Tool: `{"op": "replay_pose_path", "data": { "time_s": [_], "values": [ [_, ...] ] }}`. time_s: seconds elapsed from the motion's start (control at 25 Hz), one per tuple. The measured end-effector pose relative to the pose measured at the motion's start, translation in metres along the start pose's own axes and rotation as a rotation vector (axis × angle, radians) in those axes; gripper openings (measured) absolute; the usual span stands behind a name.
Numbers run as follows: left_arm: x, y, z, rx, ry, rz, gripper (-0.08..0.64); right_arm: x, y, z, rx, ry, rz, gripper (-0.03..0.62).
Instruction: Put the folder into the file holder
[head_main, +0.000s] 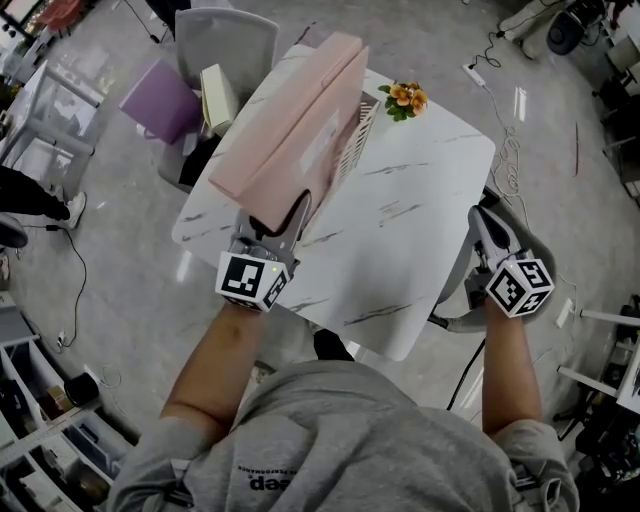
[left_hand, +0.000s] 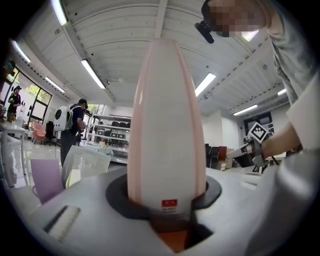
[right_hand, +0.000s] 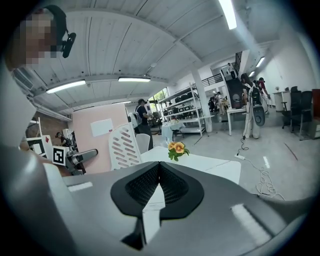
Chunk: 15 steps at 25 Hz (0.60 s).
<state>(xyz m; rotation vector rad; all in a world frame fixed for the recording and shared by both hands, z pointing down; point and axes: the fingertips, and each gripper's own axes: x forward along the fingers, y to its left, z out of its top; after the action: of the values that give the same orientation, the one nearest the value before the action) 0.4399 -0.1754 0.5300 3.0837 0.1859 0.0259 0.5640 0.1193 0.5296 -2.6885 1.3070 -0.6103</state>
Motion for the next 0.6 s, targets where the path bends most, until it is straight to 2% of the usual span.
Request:
{"op": "replay_pose_path", "data": {
  "time_s": [0.32, 0.4, 0.6],
  "values": [
    [0.001, -0.003, -0.037, 0.048, 0.136, -0.038, 0.232, 0.008, 0.006, -0.004, 0.01, 0.005, 0.023, 0.005],
    [-0.001, -0.005, -0.042, 0.043, 0.169, -0.051, 0.269, 0.01, 0.01, -0.005, 0.015, 0.005, 0.032, 0.005],
    [-0.008, -0.004, -0.035, 0.011, 0.181, -0.048, 0.317, 0.015, 0.022, -0.003, 0.011, -0.001, 0.065, 0.005]
  ]
}}
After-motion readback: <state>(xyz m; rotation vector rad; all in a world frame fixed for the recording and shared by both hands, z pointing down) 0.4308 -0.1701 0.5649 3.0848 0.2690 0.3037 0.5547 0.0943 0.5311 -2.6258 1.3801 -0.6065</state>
